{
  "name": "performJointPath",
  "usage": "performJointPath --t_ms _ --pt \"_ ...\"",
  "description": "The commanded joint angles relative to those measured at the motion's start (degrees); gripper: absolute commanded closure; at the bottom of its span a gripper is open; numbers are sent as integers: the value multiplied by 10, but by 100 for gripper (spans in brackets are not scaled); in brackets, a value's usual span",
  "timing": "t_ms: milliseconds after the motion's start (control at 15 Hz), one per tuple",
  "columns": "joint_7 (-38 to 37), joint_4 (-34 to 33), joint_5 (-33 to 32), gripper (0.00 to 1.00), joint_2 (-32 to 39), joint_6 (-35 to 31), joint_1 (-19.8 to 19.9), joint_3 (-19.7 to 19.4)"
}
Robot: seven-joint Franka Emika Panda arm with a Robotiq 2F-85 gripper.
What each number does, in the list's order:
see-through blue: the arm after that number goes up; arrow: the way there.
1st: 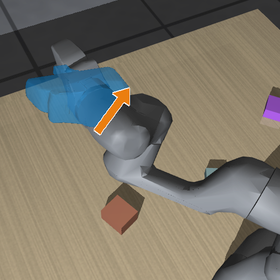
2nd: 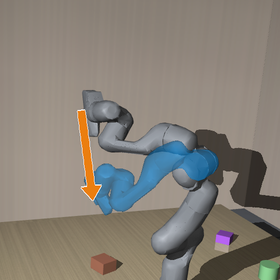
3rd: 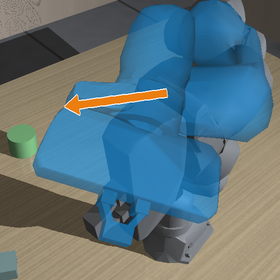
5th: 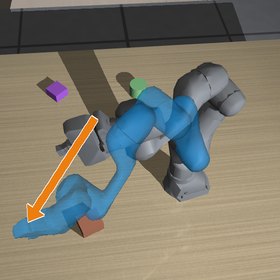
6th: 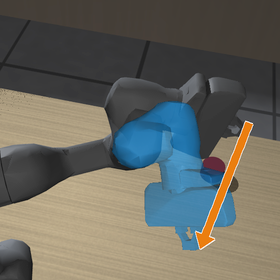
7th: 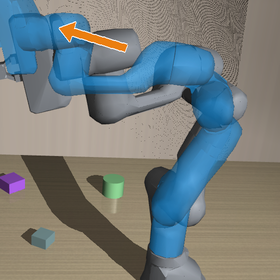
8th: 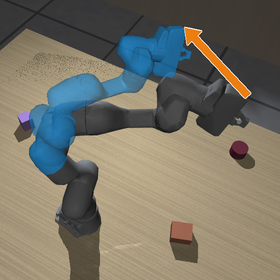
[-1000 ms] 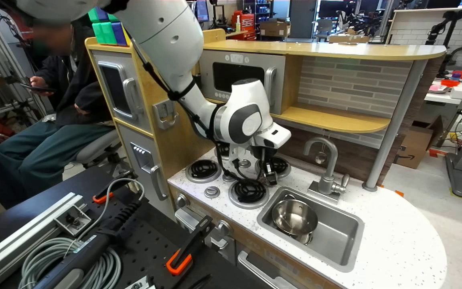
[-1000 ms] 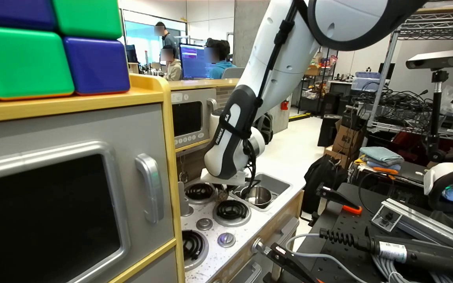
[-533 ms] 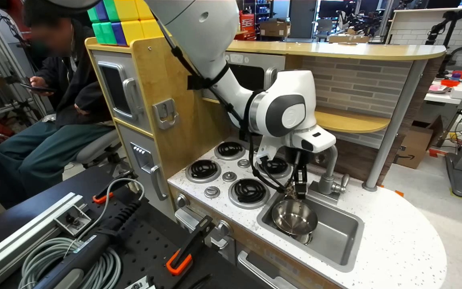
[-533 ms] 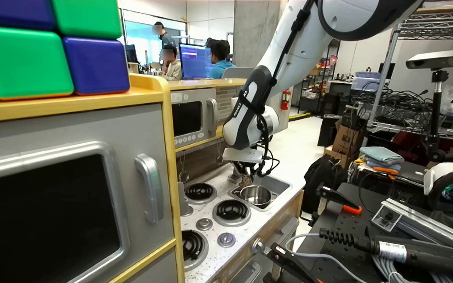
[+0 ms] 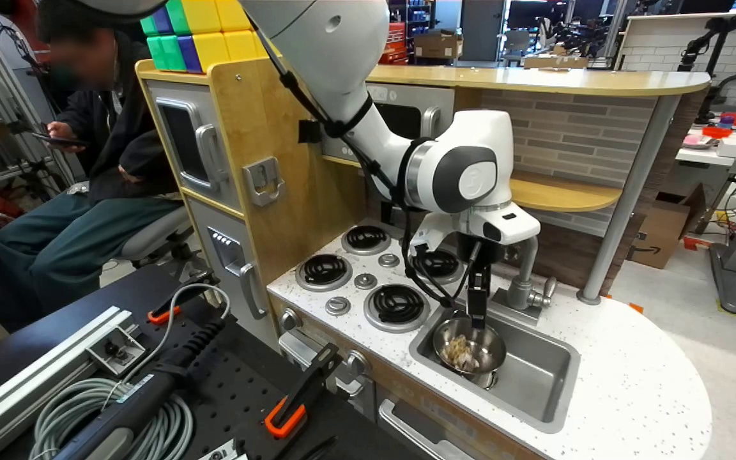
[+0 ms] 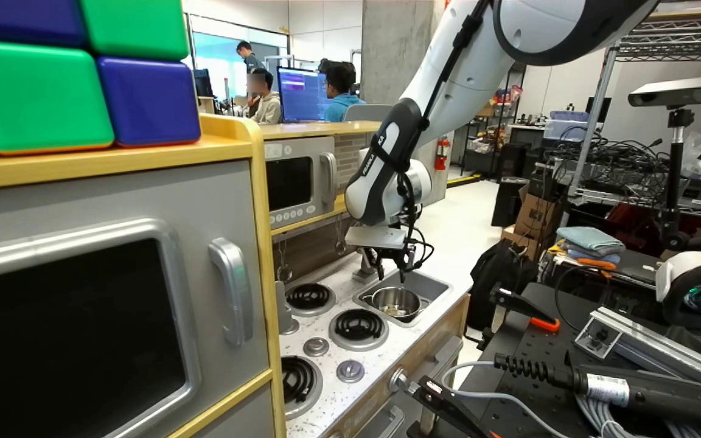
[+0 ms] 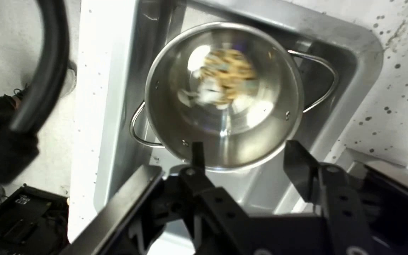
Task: Pick up the object from the stove and put it in the pot that is in the sink
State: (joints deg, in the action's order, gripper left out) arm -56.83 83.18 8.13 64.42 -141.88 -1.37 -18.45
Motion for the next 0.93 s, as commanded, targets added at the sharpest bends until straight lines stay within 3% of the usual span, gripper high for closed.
performJointPath --t_ms 0,133,467,667,733,867 --pt "-8 15 -22 8 -32 51 -8 2" --pt "22 45 -33 0 -69 66 -6 7" --pt "127 160 -41 0 -210 44 9 32" --pt "201 190 -31 0 -293 133 33 54" --pt "148 137 -42 0 -219 88 16 36" --pt "177 160 -41 0 -267 124 26 44"
